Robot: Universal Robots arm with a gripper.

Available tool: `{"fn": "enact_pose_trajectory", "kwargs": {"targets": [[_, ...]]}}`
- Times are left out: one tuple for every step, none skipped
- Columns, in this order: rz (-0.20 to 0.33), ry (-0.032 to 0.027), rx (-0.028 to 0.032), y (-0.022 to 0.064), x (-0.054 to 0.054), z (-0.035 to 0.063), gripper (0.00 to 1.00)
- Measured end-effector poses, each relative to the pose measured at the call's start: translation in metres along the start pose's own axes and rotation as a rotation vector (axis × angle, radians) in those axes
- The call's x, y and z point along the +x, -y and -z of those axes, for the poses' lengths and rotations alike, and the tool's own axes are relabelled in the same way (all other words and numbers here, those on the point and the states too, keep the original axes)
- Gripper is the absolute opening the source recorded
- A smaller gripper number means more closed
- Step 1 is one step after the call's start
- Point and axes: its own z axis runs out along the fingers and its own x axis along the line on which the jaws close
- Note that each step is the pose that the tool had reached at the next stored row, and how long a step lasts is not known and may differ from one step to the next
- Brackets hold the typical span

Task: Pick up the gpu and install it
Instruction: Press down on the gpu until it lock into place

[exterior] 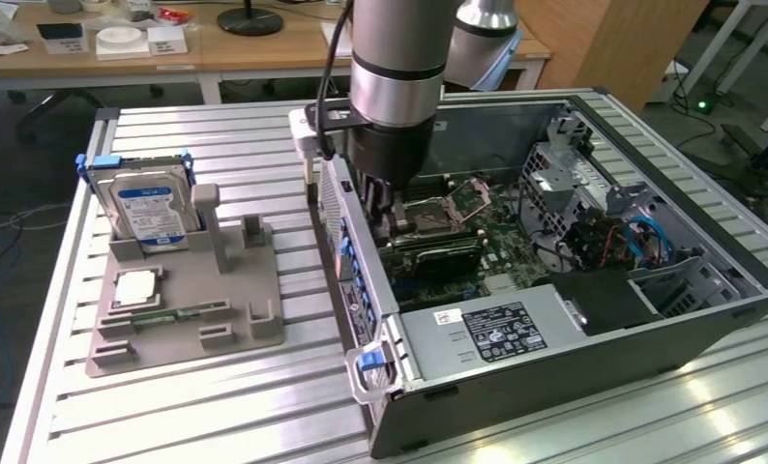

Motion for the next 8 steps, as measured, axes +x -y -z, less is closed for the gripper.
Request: {"fn": "enact_pose_trajectory", "kwargs": {"targets": [[0.000,0.0001,-0.0007,-0.0001,-0.0001,-0.0003,0.11],[0.000,0.0001,-0.0012,-0.0001,-0.0001,-0.0008,0.11],[0.000,0.0000,-0.0015,-0.0002,-0.0002,-0.0019,0.11],[0.000,0.0001,-0.0016,-0.0003,-0.0003,-0.0033,0.11],[0.000,0.0008,-0.0016,-0.0002,-0.0003,-0.0045,0.11],[0.000,0.0012,-0.0018,0.0001,-0.0004,-0.0047,0.11],[0.000,0.0014,-0.0018,0.0001,-0.0004,-0.0047,0.11],[0.000,0.0018,-0.0016,0.0003,-0.0004,-0.0039,0.11]]}}
